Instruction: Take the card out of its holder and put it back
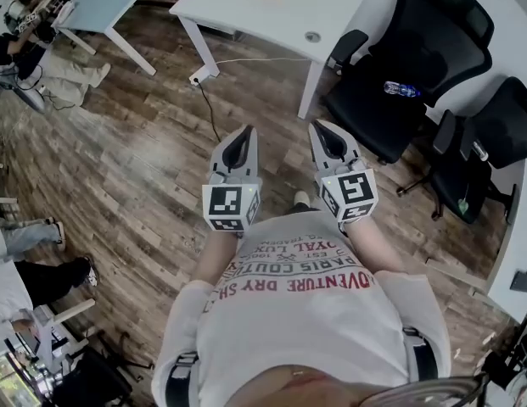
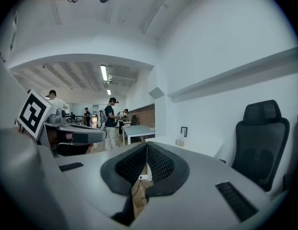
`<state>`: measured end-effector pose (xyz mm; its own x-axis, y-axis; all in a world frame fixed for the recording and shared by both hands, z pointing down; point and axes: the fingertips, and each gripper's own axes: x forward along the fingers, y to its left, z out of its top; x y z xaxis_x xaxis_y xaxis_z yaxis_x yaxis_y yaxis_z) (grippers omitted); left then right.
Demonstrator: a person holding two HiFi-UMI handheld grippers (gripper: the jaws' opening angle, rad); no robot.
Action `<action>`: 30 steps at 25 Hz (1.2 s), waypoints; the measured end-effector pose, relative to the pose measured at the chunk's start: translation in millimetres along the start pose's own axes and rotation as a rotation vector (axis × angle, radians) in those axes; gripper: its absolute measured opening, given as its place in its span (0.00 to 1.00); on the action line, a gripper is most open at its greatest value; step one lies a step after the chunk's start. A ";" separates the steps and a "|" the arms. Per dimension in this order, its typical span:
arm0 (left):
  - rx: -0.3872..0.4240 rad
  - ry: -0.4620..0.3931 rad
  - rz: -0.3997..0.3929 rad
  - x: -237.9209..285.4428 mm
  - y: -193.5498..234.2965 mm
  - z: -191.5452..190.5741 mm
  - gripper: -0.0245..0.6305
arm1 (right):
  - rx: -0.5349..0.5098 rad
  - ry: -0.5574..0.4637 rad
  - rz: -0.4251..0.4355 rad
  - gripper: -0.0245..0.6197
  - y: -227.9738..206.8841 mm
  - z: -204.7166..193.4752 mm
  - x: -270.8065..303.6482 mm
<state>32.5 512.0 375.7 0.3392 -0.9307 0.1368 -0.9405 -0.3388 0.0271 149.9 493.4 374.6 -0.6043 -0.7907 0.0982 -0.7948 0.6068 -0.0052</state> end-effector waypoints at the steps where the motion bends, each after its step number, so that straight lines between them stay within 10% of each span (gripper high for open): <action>1: 0.000 -0.011 0.004 15.1 -3.3 6.8 0.07 | -0.006 -0.003 0.009 0.08 -13.7 4.3 5.8; 17: -0.039 0.062 -0.020 178.8 4.1 6.7 0.07 | 0.091 0.098 0.039 0.08 -169.4 -18.5 115.2; 30: -0.062 0.055 -0.148 302.1 157.3 25.2 0.07 | 0.071 0.122 -0.108 0.08 -188.8 -0.9 288.2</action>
<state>-12.4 174.1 396.3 0.4740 -0.8619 0.1802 -0.8804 -0.4608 0.1119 125.9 151.1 404.8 -0.5074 -0.8326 0.2219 -0.8593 0.5083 -0.0578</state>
